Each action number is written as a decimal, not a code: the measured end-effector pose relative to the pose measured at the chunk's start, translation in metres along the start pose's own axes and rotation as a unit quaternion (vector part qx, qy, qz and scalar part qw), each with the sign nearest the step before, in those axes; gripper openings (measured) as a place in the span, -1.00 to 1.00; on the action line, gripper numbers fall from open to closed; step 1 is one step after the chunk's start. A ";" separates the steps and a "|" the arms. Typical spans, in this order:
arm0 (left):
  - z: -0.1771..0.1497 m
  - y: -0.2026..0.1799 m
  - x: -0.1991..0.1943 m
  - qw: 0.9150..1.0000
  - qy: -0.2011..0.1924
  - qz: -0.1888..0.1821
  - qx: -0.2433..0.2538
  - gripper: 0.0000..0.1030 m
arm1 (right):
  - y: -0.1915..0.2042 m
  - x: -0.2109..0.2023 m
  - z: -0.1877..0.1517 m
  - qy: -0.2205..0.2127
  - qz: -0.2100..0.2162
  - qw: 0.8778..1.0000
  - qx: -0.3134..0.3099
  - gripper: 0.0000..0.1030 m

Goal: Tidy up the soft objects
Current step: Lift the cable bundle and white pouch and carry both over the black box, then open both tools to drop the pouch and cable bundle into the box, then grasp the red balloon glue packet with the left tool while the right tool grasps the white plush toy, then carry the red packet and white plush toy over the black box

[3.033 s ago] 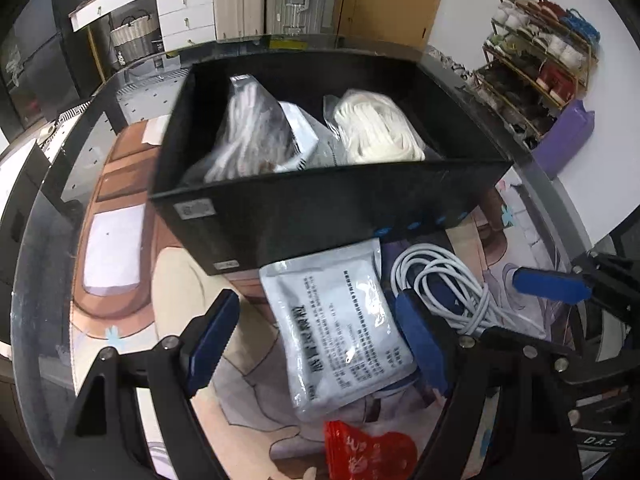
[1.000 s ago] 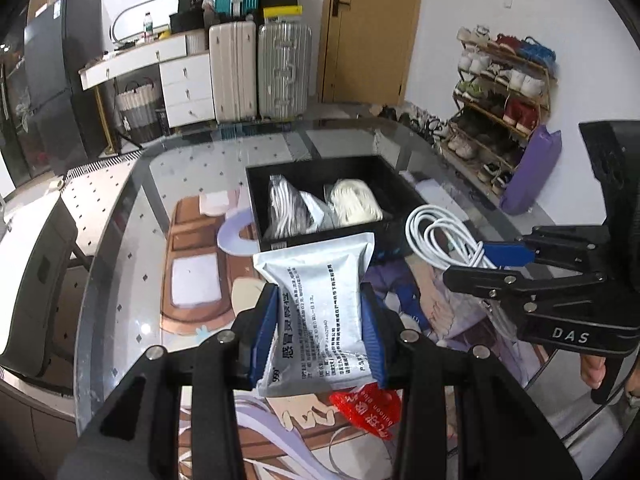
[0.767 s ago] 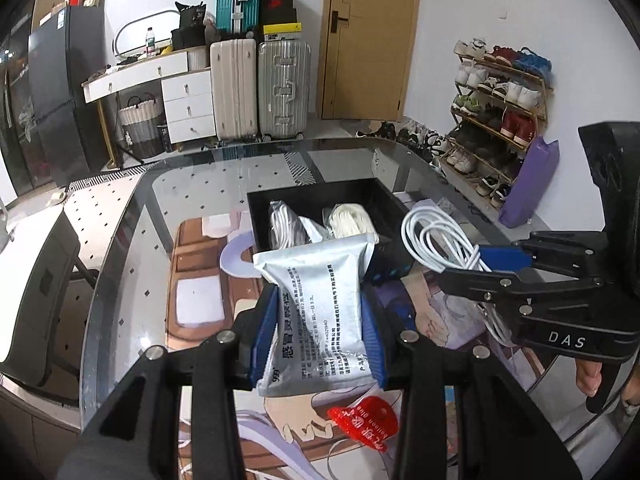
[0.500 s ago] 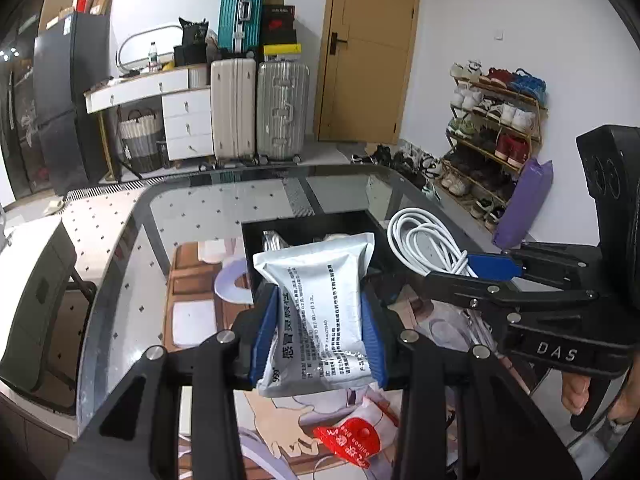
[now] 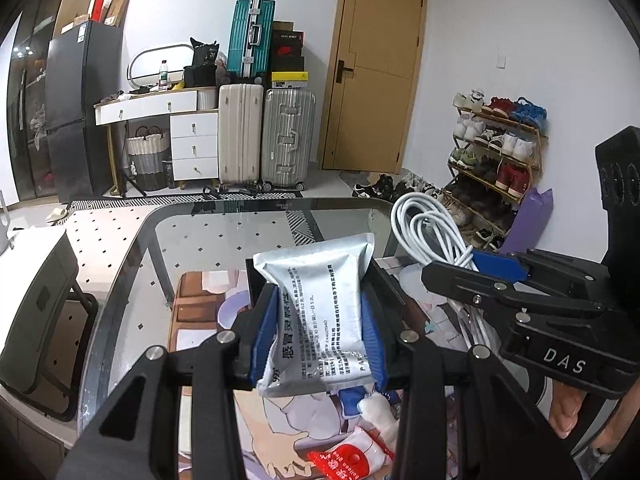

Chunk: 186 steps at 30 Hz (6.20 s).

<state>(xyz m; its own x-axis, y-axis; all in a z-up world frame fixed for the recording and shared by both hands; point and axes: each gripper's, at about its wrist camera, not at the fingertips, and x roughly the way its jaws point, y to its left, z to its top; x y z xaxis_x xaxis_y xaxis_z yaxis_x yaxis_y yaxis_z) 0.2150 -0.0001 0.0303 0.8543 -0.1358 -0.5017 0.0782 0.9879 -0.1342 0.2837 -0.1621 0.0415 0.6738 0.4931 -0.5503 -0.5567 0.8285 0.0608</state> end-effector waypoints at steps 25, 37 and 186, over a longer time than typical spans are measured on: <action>0.032 0.021 0.027 0.997 -0.077 0.021 -0.011 -0.25 | -0.004 0.037 0.036 -0.031 -0.037 0.998 0.027 -0.37; 0.023 0.027 0.088 0.998 -0.021 0.050 -0.022 -0.26 | -0.046 0.100 0.034 0.011 -0.021 0.996 0.084 -0.37; 0.031 0.019 0.085 0.999 0.034 -0.009 -0.017 -0.17 | -0.051 0.096 0.031 0.046 -0.012 0.998 0.044 -0.33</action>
<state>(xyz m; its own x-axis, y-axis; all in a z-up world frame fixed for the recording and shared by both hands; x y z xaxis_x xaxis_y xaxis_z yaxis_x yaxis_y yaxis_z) 0.3049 0.0096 0.0119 0.8157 -0.1598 -0.5560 0.0752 0.9822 -0.1719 0.3921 -0.1488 0.0107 0.6362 0.4503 -0.6265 -0.4942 0.8614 0.1173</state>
